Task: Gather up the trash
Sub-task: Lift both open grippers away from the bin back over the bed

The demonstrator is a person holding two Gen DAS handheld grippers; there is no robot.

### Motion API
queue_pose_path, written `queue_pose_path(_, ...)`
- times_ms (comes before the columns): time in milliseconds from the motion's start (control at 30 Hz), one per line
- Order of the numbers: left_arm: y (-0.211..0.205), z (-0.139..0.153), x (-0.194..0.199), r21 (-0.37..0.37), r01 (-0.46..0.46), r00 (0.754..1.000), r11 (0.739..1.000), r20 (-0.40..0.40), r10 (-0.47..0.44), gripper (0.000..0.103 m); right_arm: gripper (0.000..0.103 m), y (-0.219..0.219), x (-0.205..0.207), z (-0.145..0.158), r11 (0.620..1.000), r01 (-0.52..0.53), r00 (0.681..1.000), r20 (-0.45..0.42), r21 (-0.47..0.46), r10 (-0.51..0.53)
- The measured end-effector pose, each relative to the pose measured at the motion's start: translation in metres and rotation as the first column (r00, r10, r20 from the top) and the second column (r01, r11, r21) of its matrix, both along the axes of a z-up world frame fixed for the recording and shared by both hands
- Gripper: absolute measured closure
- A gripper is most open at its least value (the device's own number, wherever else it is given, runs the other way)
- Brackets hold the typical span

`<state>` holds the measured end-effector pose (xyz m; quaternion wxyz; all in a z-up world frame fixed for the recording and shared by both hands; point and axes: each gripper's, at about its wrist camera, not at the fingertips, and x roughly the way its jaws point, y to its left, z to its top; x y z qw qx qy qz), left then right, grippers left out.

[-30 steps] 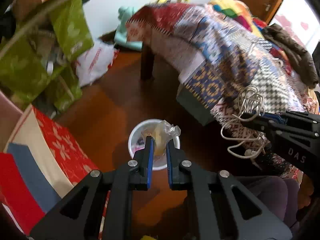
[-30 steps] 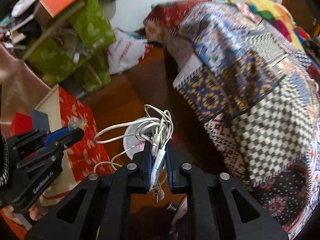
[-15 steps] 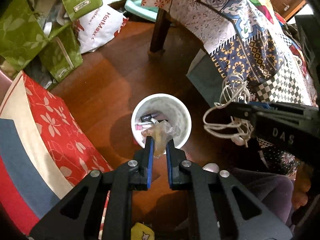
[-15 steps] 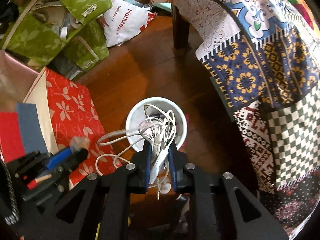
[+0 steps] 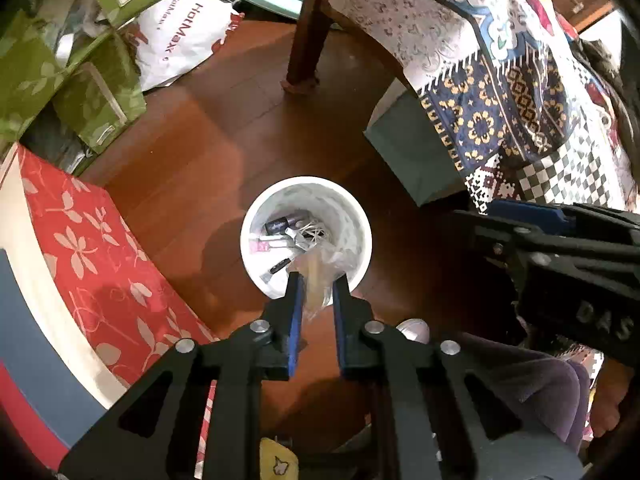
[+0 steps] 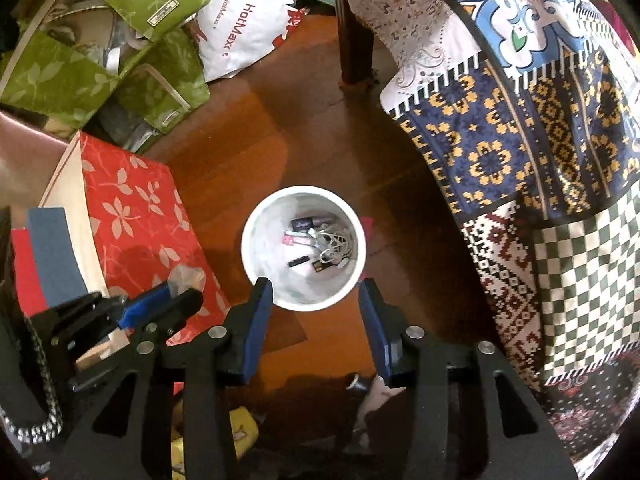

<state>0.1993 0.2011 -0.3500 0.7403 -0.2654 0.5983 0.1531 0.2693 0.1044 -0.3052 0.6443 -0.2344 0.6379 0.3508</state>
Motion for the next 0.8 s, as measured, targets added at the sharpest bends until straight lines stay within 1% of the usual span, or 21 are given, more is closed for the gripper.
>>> queue_pose_path(100,-0.005,0.001,0.006,0.019,0.012,1.0,1.0,-0.008,-0.012,0.072,0.062,-0.007,0.002,0.007,1.0,-0.002,1.0,0.02,0.008,0.002)
queue_pose_path(233,-0.007,0.006,0.006,0.033,0.018,1.0,0.999,-0.007,-0.017,0.072,0.062,-0.015,0.004,0.019,0.999,0.004,0.999,0.032,0.038,-0.005)
queue_pose_path(400,-0.009,0.027,-0.001,0.067,0.008,1.0,0.998,0.021,-0.01,0.072,0.062,-0.026,-0.002,0.04,0.997,-0.007,0.996,0.087,0.073,0.0)
queue_pose_path(533,-0.014,0.056,-0.009,0.12,-0.003,0.998,0.993,0.061,-0.005,0.072,0.062,-0.041,-0.009,0.065,0.994,-0.031,0.988,0.153,0.108,0.015)
queue_pose_path(633,-0.019,0.082,-0.014,0.151,-0.01,0.994,0.988,0.107,-0.006,0.072,0.062,-0.054,-0.013,0.083,0.989,-0.033,0.983,0.184,0.144,0.006)
queue_pose_path(800,-0.037,0.132,-0.02,0.233,-0.014,0.982,0.972,0.187,-0.031,0.072,0.062,-0.082,-0.019,0.118,0.977,-0.031,0.97,0.241,0.213,-0.022)
